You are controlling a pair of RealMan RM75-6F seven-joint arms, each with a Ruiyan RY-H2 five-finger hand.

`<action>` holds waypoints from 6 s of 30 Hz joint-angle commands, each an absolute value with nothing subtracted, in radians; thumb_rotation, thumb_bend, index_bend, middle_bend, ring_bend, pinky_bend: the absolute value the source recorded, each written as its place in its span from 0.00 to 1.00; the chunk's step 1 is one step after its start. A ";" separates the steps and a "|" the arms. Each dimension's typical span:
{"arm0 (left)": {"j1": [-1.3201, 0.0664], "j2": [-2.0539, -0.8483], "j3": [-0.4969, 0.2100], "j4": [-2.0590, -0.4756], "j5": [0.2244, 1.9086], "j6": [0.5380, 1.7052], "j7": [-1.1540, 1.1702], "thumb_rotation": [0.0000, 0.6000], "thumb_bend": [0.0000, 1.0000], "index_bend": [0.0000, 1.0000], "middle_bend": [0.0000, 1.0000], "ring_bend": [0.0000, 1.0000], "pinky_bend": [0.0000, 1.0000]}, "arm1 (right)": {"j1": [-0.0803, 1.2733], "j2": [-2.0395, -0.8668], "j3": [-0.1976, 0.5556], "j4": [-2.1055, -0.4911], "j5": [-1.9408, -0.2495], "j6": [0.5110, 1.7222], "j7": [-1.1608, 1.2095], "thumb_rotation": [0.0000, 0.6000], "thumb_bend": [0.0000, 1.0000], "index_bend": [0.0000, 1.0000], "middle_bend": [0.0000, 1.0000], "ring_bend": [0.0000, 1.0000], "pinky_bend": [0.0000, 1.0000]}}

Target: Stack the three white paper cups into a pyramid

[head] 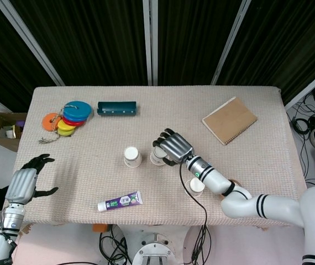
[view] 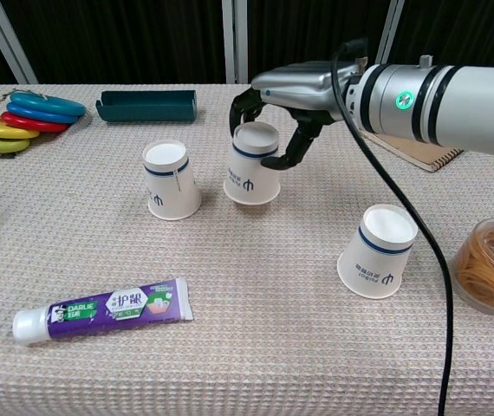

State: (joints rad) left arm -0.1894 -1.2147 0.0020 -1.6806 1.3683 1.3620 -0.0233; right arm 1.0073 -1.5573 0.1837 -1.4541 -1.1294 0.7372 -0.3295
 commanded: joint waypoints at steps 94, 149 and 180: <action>-0.131 -1.224 -0.024 -1.680 1.411 1.374 -0.047 1.00 0.05 0.25 0.15 0.16 0.27 | 0.741 -1.216 0.073 -1.872 -1.389 0.967 -0.385 1.00 0.30 0.41 0.40 0.15 0.13; -0.112 -1.249 -0.028 -1.641 1.389 1.362 -0.069 1.00 0.05 0.25 0.15 0.16 0.26 | 1.306 -1.480 0.208 -1.636 -0.670 0.796 -0.608 1.00 0.29 0.30 0.33 0.15 0.13; -0.091 -1.186 -0.024 -1.644 1.414 1.409 -0.020 1.00 0.05 0.25 0.15 0.16 0.26 | 0.812 -1.116 -0.057 -1.938 -1.218 1.310 -0.341 1.00 0.29 0.00 0.05 0.03 0.08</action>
State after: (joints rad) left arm -0.0957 -1.1913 -0.0260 -1.6434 1.4109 1.4040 -0.0245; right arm 0.9571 -1.2091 0.0419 -1.9088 -1.0783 1.1834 -0.4528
